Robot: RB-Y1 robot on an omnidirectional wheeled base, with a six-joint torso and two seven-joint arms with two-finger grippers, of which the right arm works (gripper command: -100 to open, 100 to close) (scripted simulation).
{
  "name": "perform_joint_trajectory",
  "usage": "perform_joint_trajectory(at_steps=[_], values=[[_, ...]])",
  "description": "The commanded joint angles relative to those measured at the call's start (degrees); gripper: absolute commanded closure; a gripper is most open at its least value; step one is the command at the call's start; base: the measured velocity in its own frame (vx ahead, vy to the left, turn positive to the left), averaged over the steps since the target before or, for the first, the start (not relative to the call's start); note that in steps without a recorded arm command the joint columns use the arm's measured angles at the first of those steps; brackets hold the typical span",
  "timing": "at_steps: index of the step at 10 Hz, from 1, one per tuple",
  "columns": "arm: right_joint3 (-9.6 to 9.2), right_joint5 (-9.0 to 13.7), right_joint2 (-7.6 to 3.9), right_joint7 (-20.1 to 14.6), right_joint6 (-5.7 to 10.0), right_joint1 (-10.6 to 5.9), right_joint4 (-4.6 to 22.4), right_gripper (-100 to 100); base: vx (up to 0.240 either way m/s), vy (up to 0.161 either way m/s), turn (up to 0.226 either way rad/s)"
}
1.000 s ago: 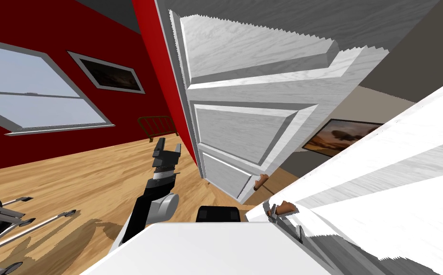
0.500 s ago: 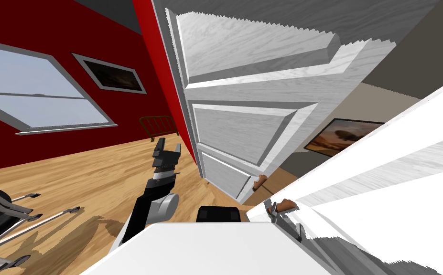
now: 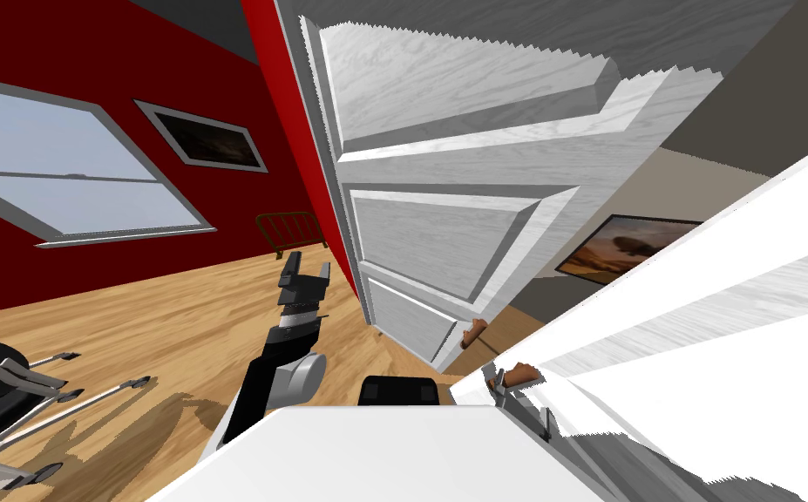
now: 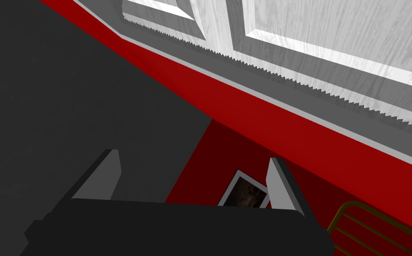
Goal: Push the door open
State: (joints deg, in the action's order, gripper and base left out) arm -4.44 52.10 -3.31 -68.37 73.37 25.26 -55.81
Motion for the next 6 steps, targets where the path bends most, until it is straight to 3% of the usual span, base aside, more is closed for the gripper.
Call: perform_joint_trajectory(at_steps=[1, 2, 6], values=[[1.27, 0.45, -1.19, -0.92, 1.19, 1.01, 2.59, 100, 0.000, -0.006, 0.011], [1.15, 1.12, -0.37, 0.03, 1.08, -0.77, 2.37, 100, -0.049, -0.043, 0.072], [2.26, 2.35, -0.89, 0.32, 1.47, -1.98, 4.15, 100, -0.042, -0.036, 0.025]])
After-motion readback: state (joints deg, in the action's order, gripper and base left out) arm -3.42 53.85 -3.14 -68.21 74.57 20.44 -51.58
